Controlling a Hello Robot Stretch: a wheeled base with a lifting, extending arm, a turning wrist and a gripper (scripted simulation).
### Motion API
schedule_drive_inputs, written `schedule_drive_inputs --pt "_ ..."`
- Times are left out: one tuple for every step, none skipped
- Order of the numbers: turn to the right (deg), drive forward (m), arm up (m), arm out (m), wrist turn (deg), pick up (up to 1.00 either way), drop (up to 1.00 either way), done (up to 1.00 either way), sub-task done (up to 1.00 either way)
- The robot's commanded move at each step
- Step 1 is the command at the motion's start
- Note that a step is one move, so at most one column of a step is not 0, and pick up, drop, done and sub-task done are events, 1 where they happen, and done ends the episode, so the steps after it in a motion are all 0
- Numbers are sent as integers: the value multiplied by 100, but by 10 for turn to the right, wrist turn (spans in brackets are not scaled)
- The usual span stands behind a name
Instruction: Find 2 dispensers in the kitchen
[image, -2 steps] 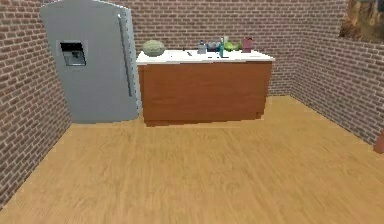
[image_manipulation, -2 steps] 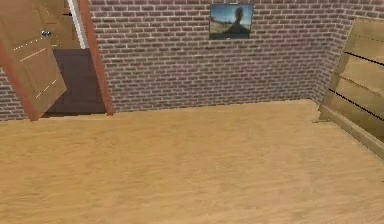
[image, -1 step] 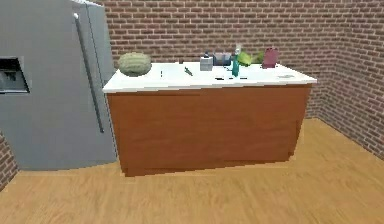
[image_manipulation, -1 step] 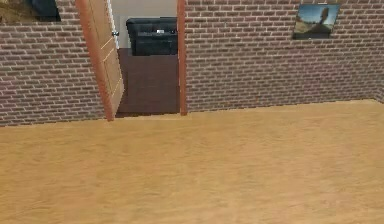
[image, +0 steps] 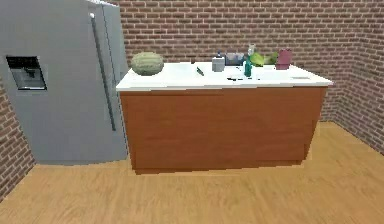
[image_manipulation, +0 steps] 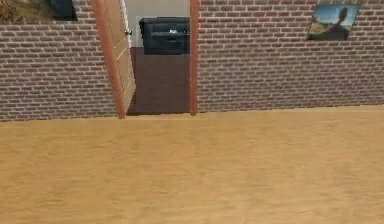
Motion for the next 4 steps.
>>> schedule_drive_inputs --pt "0 100 0 0 0 0 0 0 0" --pt "-90 0 0 0 0 0 0 0 0" --pt "0 15 0 0 0 0 0 0 0" --pt "450 0 0 0 0 0 0 0 0"
